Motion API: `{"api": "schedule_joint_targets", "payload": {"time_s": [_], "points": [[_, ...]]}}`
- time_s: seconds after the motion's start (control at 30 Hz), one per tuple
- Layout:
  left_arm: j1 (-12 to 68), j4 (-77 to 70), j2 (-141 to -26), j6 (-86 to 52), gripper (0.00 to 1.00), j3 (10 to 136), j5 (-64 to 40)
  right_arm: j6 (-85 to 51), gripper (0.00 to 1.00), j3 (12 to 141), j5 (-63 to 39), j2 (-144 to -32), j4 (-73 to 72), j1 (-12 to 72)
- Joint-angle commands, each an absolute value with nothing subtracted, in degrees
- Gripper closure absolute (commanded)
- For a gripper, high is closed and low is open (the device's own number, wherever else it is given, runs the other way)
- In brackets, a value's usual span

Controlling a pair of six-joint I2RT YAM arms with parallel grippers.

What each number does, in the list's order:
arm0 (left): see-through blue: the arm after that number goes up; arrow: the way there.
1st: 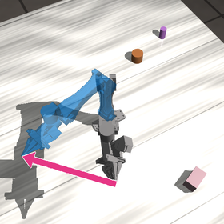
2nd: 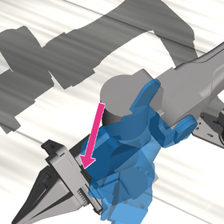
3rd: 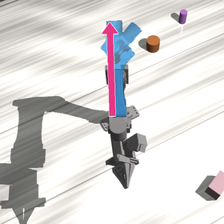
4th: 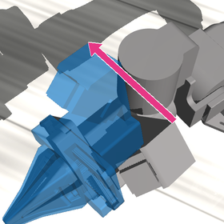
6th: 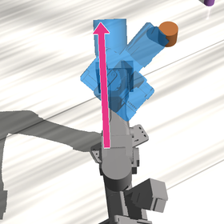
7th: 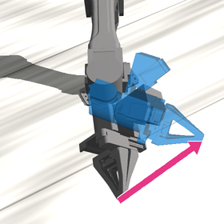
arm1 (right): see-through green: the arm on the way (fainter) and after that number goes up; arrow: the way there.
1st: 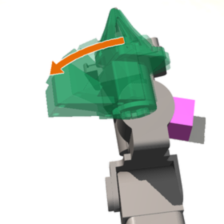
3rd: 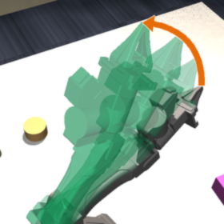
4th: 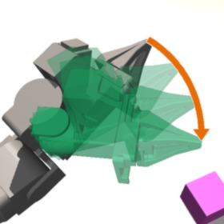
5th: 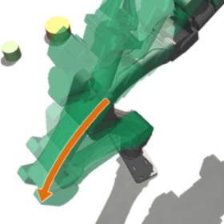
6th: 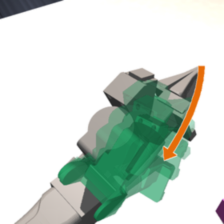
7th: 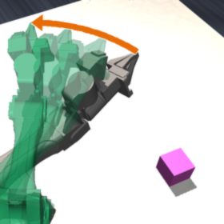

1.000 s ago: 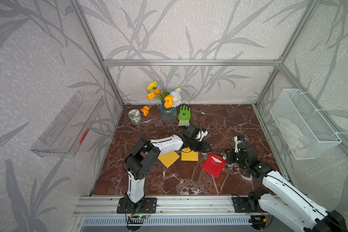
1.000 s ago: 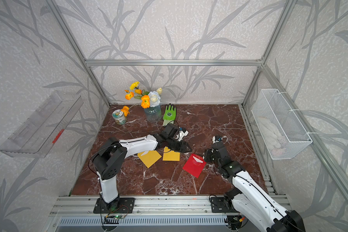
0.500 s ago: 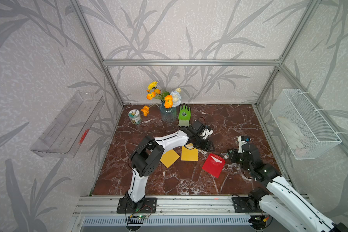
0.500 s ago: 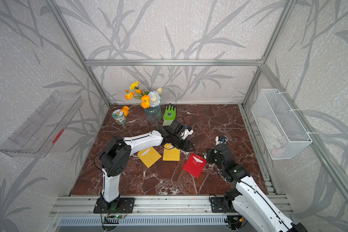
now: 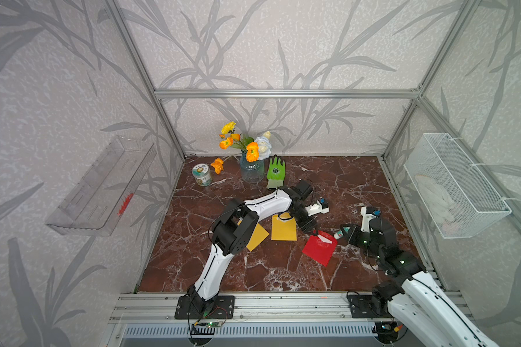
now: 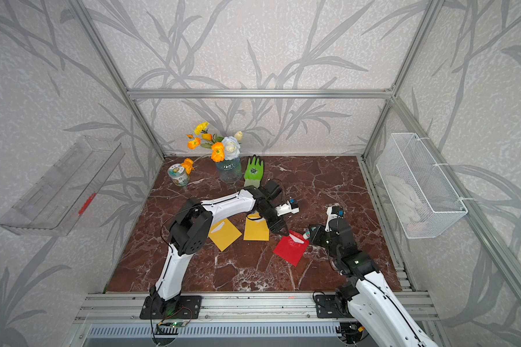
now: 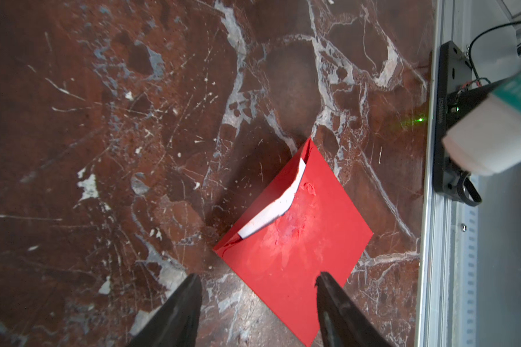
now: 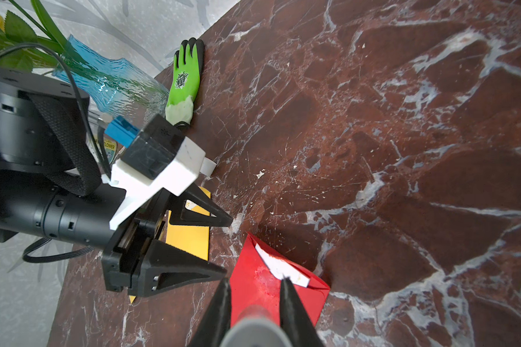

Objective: Seal the envelope with a glue stick
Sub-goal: Apply the envelope at the center of the board, then adjust the envelope at the center of the board.

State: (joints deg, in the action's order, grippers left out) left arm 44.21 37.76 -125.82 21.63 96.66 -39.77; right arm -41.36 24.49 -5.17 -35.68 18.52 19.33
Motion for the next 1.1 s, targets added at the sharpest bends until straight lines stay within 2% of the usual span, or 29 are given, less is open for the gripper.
{"api": "schedule_joint_targets", "payload": {"time_s": [0.0,0.2,0.4,0.63,0.77,0.93,1.07], "points": [[44.47,36.96,-126.65,26.28,0.40,98.40,-41.50,-42.88,1.00,23.82,-7.94,-35.00,17.32,18.64],[44.96,31.24,-127.43,25.95,0.42,97.33,-44.52,-43.51,1.00,22.78,-9.49,-35.16,16.46,18.19],[45.83,32.08,-130.11,26.04,0.45,99.67,-44.99,-43.46,1.00,22.37,-9.93,-35.40,16.44,18.02],[47.02,32.46,-132.34,25.50,0.52,100.95,-43.90,-43.33,1.00,22.07,-10.24,-35.79,16.21,17.91],[47.20,32.56,-132.71,24.33,0.61,100.99,-42.11,-43.31,1.00,21.64,-10.26,-35.78,16.13,17.93],[47.21,32.86,-131.86,22.78,0.80,100.54,-39.87,-43.51,1.00,21.23,-10.68,-36.14,15.44,17.93],[47.13,32.24,-130.72,22.00,0.90,99.15,-39.39,-43.81,1.00,20.84,-11.30,-37.22,14.61,17.90]]}}
